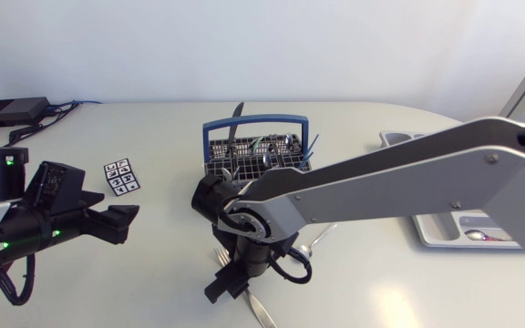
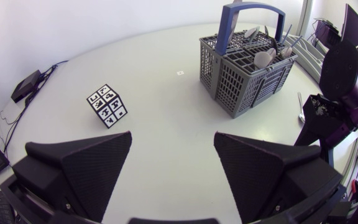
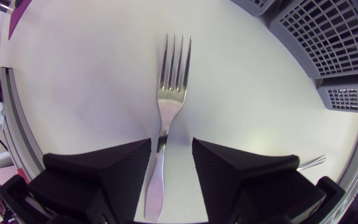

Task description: Transfer all utensils from the basket to the drawer tray.

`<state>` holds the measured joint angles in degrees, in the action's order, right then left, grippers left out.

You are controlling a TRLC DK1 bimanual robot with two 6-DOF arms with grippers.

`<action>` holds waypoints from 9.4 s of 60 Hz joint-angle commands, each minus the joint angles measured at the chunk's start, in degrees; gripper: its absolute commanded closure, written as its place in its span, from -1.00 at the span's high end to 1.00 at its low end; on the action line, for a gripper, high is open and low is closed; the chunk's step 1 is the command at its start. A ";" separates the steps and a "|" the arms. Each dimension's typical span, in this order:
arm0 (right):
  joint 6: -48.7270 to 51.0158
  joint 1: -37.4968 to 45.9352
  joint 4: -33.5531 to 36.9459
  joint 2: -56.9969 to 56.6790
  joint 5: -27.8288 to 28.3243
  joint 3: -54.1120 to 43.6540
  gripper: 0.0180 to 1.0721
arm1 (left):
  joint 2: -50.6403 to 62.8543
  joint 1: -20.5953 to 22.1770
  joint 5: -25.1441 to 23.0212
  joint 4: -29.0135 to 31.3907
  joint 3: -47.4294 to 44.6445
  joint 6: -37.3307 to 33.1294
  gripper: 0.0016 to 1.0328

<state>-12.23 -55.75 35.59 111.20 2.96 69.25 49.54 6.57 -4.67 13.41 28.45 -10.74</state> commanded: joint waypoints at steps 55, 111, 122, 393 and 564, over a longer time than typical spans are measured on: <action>4.14 -2.44 2.46 -3.09 -2.08 -0.26 -0.88 | -0.14 2.22 -0.52 -1.02 -2.08 0.11 0.80; 26.47 50.30 9.76 -34.73 4.51 -11.86 -0.88 | -0.94 4.59 -0.43 -0.84 -1.82 0.11 0.80; 33.50 64.54 8.18 -27.44 6.53 -7.47 -0.88 | -1.11 5.30 -0.34 -0.75 -2.17 0.11 0.80; 99.33 30.52 16.00 -15.13 3.63 -8.52 -0.84 | -2.96 10.48 1.59 -1.10 -2.43 -0.07 0.81; 87.55 37.46 9.14 -27.96 12.42 -14.94 0.83 | 29.39 25.16 3.35 6.81 32.02 -48.58 0.80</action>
<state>79.02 -16.34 45.52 83.50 15.22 53.56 76.95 31.31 -0.71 18.85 57.93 -53.71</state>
